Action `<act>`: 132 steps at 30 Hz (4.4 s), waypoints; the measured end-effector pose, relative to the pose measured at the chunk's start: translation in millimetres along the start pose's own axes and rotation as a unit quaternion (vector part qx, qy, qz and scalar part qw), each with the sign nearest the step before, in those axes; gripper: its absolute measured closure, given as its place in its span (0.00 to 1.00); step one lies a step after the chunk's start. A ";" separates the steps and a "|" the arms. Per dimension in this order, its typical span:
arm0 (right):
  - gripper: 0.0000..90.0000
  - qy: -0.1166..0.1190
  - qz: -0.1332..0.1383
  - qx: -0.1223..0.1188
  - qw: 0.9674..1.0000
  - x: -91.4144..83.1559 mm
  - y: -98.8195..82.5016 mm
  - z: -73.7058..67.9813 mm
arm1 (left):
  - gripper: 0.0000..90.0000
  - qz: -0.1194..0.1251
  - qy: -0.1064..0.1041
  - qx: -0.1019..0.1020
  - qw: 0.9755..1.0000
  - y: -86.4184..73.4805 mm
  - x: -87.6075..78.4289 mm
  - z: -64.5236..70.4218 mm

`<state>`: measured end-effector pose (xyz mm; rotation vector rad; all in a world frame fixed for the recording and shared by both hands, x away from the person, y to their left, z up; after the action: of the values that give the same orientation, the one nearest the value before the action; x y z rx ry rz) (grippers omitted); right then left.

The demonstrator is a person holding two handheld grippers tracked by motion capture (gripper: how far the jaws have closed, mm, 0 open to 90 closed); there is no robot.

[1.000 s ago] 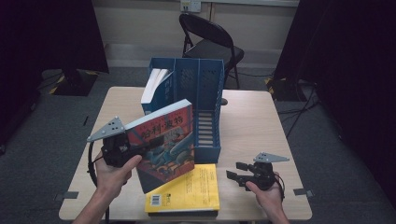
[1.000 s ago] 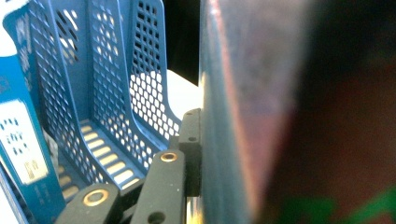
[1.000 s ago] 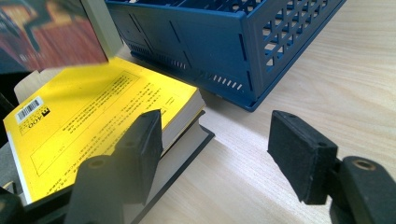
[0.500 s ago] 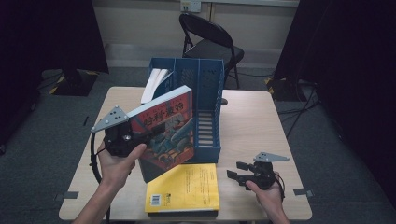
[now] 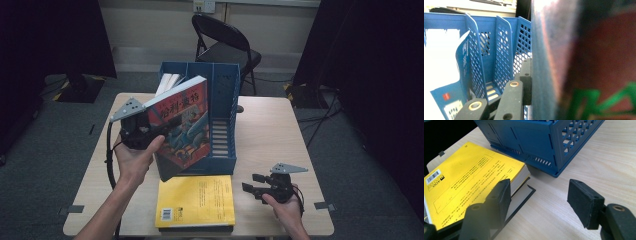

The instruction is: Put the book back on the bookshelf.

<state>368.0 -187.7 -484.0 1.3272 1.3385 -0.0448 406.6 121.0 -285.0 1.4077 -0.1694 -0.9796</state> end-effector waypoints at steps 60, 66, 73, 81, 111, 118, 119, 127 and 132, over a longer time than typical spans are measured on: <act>0.39 -0.005 -0.026 -0.016 1.000 10.2 -6.7 -0.8 | 0.83 0.015 0.153 -0.058 0.986 20.9 116.7 -47.5; 0.39 -0.005 -0.028 -0.017 0.999 10.0 -7.8 0.6 | 0.83 0.021 0.149 -0.044 0.988 19.0 120.9 -44.0; 0.39 -0.004 -0.032 -0.018 0.999 11.6 -8.1 -0.3 | 0.83 0.013 0.158 -0.067 0.985 20.3 134.4 -50.0; 0.39 -0.003 -0.036 -0.019 0.999 12.1 -9.5 1.0 | 0.83 0.000 0.150 -0.051 0.987 -3.3 146.2 -50.1; 0.39 -0.006 -0.053 -0.024 0.998 18.6 -9.9 -2.1 | 0.75 -0.040 0.104 -0.017 0.994 -28.4 124.6 -45.9; 0.39 -0.007 -0.055 -0.027 0.998 18.7 -10.6 -3.0 | 0.68 -0.053 0.091 0.001 0.994 -30.9 117.1 -38.4; 0.39 -0.006 -0.055 -0.028 0.998 18.7 -10.5 -3.5 | 0.67 -0.052 0.097 0.009 0.994 -31.4 115.8 -37.7; 0.39 -0.005 -0.055 -0.033 0.998 20.0 -9.8 -5.5 | 0.63 -0.063 0.080 0.006 0.995 -31.7 109.8 -38.2; 0.38 -0.006 -0.056 -0.032 0.998 20.2 -9.8 -5.3 | 0.60 -0.074 0.078 0.003 0.994 -28.9 105.7 -37.7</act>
<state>364.7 -174.7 -502.7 1.1953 1.3922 -0.0859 482.1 83.9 -364.8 1.5119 0.0494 -0.9854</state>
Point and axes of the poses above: each handheld gripper's, and its own axes: x roughly forward along the jaws, y roughly out of its top, z roughly to its right, the point moved 6 cm from there along x, roughly forward along the jaws, and after that the axes turned 13 degrees about -z, right-handed, at the moved point
